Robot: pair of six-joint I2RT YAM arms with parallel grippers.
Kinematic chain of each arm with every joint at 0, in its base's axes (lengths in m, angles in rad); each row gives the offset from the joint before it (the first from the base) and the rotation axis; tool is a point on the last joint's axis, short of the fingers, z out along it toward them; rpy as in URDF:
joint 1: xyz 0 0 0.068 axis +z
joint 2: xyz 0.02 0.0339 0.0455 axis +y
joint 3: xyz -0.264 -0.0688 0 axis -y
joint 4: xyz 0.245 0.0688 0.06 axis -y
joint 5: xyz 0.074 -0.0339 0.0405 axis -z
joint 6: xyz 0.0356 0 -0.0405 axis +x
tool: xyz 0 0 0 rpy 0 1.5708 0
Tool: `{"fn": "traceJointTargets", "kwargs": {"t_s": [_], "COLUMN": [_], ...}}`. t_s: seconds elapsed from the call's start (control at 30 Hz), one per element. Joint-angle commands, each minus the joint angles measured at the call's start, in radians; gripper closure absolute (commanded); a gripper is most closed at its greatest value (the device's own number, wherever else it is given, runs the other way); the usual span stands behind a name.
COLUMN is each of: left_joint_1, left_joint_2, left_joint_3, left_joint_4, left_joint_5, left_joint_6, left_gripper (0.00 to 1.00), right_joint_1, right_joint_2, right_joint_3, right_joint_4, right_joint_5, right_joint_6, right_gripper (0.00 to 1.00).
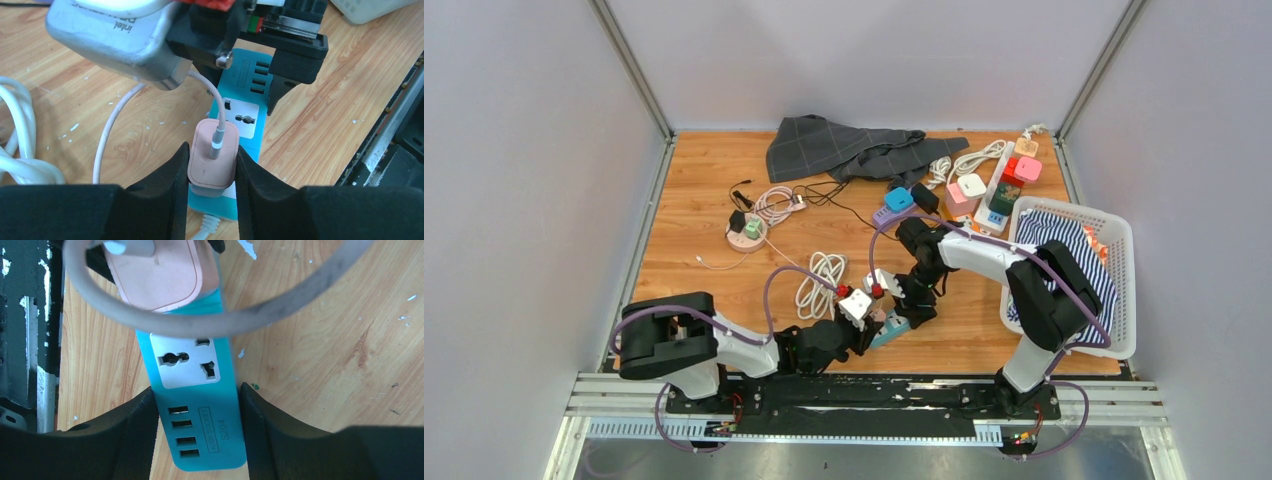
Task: Pull the plug off the socket
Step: Remove the plug from the socket.
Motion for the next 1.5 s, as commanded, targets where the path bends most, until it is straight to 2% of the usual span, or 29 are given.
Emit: {"fn": "traceJointTargets", "kwargs": {"t_s": [0.0,0.2,0.3,0.4,0.57,0.7,0.8,0.9,1.03,1.17,1.3,1.47], "left_joint_1": [-0.032,-0.021,-0.021,-0.031,-0.098,-0.106,-0.104,-0.088,-0.080,-0.087,-0.143,-0.163], "left_joint_2": [-0.010,-0.051,-0.043,-0.020,0.024,0.024,0.007,0.015,0.068,0.092,0.085,0.094], "left_joint_3": [-0.034,-0.065,-0.061,-0.041,-0.027,-0.037,-0.088,-0.179,-0.186,-0.158,-0.123,-0.134], "left_joint_4": [-0.186,-0.131,-0.130,-0.131,-0.130,-0.125,-0.002,0.181,0.266,0.274,0.163,0.157], "left_joint_5": [0.069,0.103,0.105,0.112,-0.015,-0.043,-0.055,-0.083,-0.050,-0.006,-0.105,-0.144], "left_joint_6": [-0.168,-0.336,-0.345,-0.226,0.032,0.086,-0.004,-0.234,-0.335,-0.194,0.013,0.139], "left_gripper": [1.00,1.00,1.00,1.00,1.00,1.00,1.00,1.00,1.00,1.00,1.00,1.00], "right_joint_1": [-0.009,-0.010,-0.009,-0.009,-0.009,-0.009,-0.010,-0.010,-0.009,-0.010,-0.010,-0.010], "right_joint_2": [0.038,0.039,0.039,0.039,0.039,0.046,0.051,0.054,0.057,0.054,0.056,0.065], "right_joint_3": [0.000,0.000,0.000,0.000,-0.001,0.001,0.000,-0.001,0.001,0.002,0.001,0.002], "right_joint_4": [0.127,0.127,0.127,0.127,0.127,0.127,0.128,0.127,0.127,0.127,0.127,0.127], "right_joint_5": [0.043,0.051,0.053,0.053,0.052,0.049,0.047,0.049,0.052,0.053,0.055,0.056], "right_joint_6": [0.090,0.092,0.092,0.093,0.094,0.092,0.094,0.095,0.097,0.098,0.098,0.098], "right_gripper": [1.00,1.00,1.00,1.00,1.00,1.00,1.00,1.00,1.00,1.00,1.00,1.00]}}
